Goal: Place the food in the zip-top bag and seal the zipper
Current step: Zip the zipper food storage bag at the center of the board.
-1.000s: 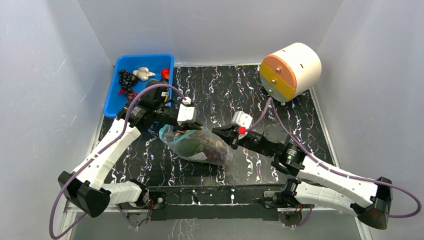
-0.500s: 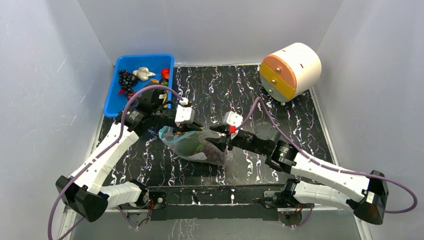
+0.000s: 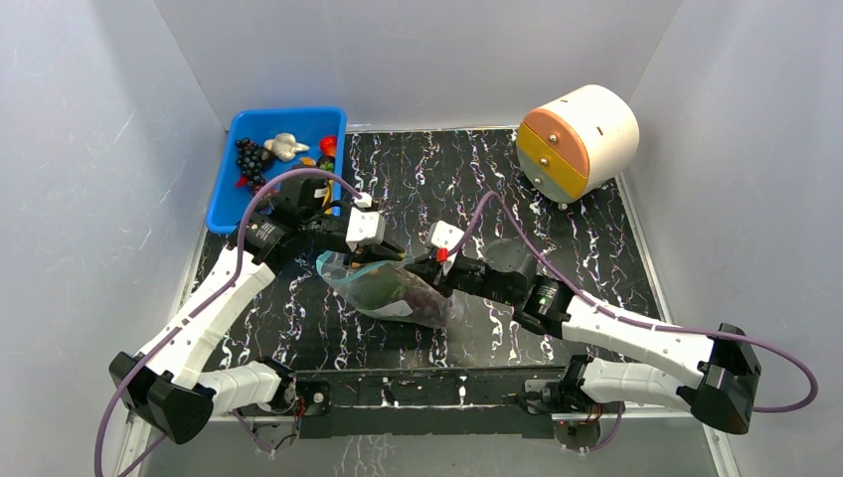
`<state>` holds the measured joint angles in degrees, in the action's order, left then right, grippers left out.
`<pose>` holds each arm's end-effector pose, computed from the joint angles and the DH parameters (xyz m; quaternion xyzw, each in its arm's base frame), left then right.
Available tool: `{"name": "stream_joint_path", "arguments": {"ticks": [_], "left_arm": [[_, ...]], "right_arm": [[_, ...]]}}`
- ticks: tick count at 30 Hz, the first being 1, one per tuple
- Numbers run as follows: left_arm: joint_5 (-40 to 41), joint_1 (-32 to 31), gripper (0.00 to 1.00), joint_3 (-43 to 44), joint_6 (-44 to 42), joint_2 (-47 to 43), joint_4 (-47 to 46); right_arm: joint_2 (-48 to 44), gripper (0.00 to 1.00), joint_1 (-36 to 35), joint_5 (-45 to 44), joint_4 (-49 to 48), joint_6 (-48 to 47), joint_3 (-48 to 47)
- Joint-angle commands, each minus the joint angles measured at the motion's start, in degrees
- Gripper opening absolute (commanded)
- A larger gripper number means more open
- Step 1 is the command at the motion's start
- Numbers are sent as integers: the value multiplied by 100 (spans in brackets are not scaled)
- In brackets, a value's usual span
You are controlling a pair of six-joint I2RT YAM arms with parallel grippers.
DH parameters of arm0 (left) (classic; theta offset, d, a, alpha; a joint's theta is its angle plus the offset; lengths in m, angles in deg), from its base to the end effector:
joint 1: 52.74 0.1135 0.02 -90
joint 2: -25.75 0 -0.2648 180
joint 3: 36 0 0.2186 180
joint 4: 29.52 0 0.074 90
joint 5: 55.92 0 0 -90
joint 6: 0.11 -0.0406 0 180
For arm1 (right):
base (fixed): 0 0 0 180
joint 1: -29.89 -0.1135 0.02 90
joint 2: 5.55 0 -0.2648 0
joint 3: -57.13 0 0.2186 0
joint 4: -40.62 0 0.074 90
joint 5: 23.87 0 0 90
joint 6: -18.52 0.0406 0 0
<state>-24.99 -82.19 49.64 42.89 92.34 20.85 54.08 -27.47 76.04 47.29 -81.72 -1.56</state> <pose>0.1592 -0.1299 0.3785 0.6590 0.4464 -0.3597 0.4869 0.1115 0.1871 0.3233 -0.4643 0.5913 0.3218 0.5755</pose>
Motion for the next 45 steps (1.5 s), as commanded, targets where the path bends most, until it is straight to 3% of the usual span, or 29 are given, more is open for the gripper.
{"name": "stream_joint_path", "arguments": {"ticks": [1,6,12,20,22,23,27,30,34,35,39,41,45], "left_arm": [[90,18,0,-195,477,-230,-558],[22,18,0,-180,882,-89,-668],[97,20,0,-128,640,-61,-472],[-34,23,0,-247,568,-85,-465],[-185,19,0,-261,559,-113,-496],[-242,18,0,-283,540,-142,-524],[-432,24,0,-359,531,-209,-633],[-573,25,0,-374,473,-240,-546],[-548,20,0,-414,490,-260,-519],[-507,19,1,-415,497,-260,-510],[-325,20,42,-369,467,-310,-366],[-222,18,49,-401,475,-373,-411],[-223,20,50,-456,565,-392,-544]], "right_arm": [[-253,0,-3,-398,-669,10,-108],[-706,0,-5,-377,-1025,0,273],[-971,0,-3,-507,-962,-202,491],[-766,1,-7,-72,-453,-216,190],[-657,24,-5,-20,-328,-139,61],[-618,31,-9,19,-341,-135,44],[-418,35,-9,44,-478,-231,-3],[-220,29,-11,130,-413,-275,-168],[-69,1,-5,253,-367,-290,-328],[-73,0,-11,278,-395,-315,-317],[-137,0,-2,369,-302,-384,-312],[-197,0,-11,401,-286,-419,-267],[-275,0,-4,457,-321,-469,-207]]}}
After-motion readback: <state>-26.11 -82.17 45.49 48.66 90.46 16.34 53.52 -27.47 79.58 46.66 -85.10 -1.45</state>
